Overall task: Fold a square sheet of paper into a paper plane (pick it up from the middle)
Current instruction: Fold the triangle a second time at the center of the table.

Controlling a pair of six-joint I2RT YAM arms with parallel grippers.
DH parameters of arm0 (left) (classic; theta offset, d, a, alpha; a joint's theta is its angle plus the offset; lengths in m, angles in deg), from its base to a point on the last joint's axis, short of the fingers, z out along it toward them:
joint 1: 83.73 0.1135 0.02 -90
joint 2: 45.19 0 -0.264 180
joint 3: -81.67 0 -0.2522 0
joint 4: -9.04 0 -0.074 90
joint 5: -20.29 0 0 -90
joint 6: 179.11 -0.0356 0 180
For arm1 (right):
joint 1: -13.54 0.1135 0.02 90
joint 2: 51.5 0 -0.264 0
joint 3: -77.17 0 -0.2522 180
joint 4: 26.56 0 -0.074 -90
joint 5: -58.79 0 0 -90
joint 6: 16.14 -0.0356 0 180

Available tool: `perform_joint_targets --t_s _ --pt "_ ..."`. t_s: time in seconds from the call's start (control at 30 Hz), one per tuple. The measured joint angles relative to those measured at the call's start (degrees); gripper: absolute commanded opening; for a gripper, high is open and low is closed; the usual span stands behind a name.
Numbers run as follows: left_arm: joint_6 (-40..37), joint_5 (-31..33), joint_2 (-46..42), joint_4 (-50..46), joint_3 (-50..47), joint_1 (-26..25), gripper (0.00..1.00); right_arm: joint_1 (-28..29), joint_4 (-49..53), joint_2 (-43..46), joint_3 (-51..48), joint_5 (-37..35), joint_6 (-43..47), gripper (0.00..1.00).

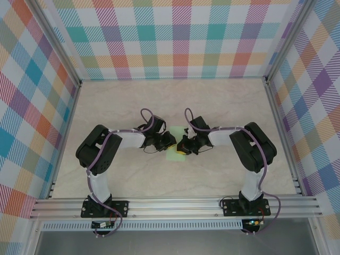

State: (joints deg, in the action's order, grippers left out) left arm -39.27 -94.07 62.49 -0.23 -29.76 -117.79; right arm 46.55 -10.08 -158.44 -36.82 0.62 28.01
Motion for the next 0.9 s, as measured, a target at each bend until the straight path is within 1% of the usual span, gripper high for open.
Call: perform_joint_targets --t_s 0.17,0.53,0.9 --pt "0.0 0.13 0.0 -0.07 -0.02 0.0 0.16 0.09 -0.72 0.85 -1.38 -0.81 0.9 0.0" --pt "0.0 0.39 0.0 0.0 -0.17 0.0 0.16 0.09 1.11 7.43 -8.13 -2.32 3.15 0.02" --pt "0.0 0.35 0.0 0.0 -0.17 0.0 0.16 0.09 7.37 11.13 -9.29 -4.44 4.72 0.02"
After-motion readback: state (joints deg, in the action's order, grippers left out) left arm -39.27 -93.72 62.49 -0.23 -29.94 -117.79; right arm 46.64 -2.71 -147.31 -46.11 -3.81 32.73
